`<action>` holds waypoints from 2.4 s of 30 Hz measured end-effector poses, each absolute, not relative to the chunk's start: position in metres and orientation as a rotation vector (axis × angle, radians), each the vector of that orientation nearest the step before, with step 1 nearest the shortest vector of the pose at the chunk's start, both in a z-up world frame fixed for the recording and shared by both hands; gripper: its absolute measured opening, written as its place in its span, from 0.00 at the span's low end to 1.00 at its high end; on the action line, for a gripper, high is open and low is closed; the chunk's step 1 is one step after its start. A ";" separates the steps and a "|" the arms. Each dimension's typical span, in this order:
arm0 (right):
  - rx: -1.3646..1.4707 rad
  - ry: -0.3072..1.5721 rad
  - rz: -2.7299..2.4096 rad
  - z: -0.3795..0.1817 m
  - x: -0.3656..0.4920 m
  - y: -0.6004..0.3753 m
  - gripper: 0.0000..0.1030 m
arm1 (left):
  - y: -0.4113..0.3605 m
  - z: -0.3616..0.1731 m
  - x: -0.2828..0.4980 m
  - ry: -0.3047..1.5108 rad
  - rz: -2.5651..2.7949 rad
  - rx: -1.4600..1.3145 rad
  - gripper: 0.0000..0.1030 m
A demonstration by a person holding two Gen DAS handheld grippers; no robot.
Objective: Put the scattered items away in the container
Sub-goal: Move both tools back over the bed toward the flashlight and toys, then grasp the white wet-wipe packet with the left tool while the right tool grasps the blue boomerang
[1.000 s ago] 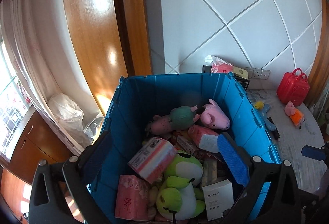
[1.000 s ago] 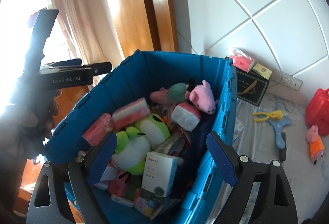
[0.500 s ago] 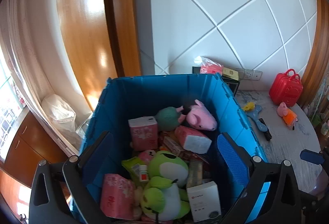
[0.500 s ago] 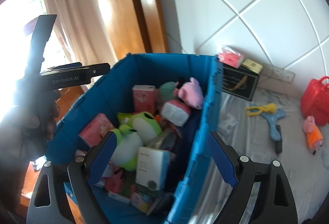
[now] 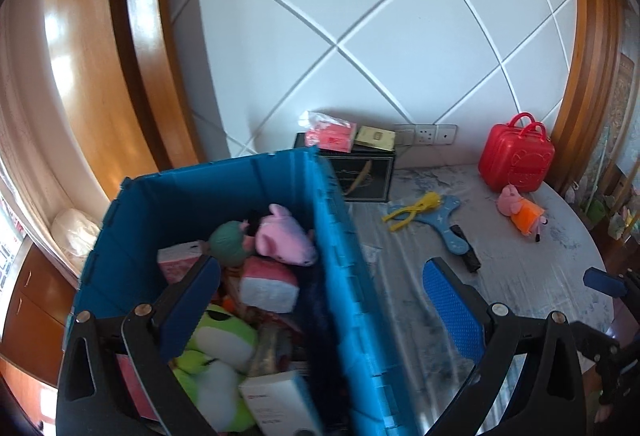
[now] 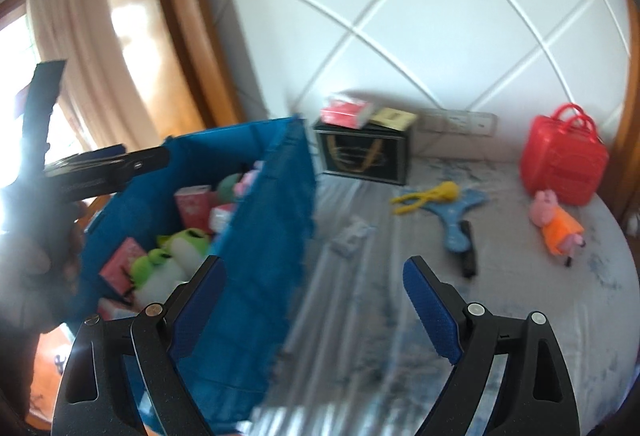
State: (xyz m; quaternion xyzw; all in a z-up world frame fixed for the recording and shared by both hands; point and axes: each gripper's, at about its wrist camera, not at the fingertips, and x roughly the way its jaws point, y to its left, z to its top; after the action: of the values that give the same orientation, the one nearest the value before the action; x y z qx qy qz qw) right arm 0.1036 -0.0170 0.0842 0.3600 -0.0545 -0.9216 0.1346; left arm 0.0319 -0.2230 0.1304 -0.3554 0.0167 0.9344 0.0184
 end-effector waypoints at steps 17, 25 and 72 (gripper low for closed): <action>1.206 -0.045 -2.646 0.007 0.052 0.179 0.88 | -0.071 0.026 -0.015 0.073 2.950 -1.333 1.00; 1.294 -0.079 -2.615 -0.056 0.014 0.190 0.88 | -0.059 -0.067 -0.093 0.081 2.875 -1.440 1.00; 1.661 0.162 -2.551 -0.286 -0.307 0.128 0.50 | -0.098 -0.285 -0.265 -0.023 2.846 -1.549 0.52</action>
State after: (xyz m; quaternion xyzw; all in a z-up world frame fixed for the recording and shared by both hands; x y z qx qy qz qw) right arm -0.3068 0.1279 -0.2857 0.5444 0.0531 -0.8359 0.0465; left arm -0.2648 -0.0976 -0.2851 -0.4776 -0.0071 0.8772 -0.0493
